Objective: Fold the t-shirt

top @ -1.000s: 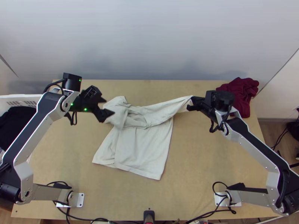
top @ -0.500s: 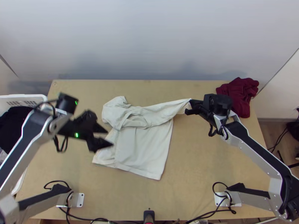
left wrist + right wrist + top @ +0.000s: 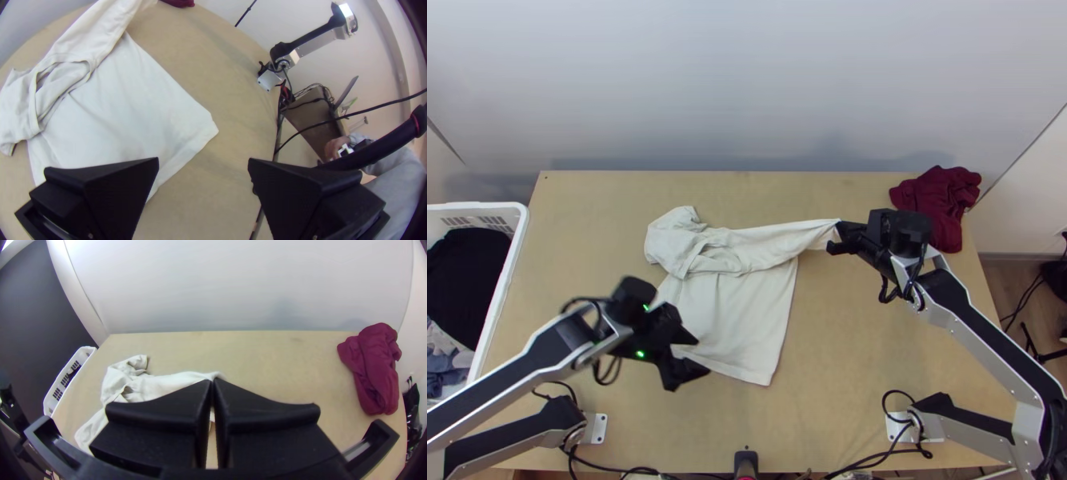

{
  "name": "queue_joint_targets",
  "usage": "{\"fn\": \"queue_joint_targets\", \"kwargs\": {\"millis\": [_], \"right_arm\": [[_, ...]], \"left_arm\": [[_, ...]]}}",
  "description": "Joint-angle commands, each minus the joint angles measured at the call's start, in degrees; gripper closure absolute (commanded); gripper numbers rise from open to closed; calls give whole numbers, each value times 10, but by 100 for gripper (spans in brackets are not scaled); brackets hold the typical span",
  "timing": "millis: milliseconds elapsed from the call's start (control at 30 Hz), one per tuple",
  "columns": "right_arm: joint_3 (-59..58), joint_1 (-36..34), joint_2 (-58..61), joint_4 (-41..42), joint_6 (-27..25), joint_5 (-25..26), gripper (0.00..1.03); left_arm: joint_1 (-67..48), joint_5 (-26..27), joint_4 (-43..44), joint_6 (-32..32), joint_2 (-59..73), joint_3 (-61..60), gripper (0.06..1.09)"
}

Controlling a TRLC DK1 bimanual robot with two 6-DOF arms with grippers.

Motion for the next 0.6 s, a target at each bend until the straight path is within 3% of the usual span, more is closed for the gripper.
{"fn": "queue_joint_targets", "kwargs": {"millis": [0,300,567], "right_arm": [[1,1,-18,-30,3,8,100],[8,15,-31,-55,16,30,100],[8,7,-43,-81,17,39,100]], "left_arm": [[-113,-114,144,-32,17,-79,11],[-218,-256,308,-46,74,-129,11],[-235,-285,370,14,85,-153,14]]}}
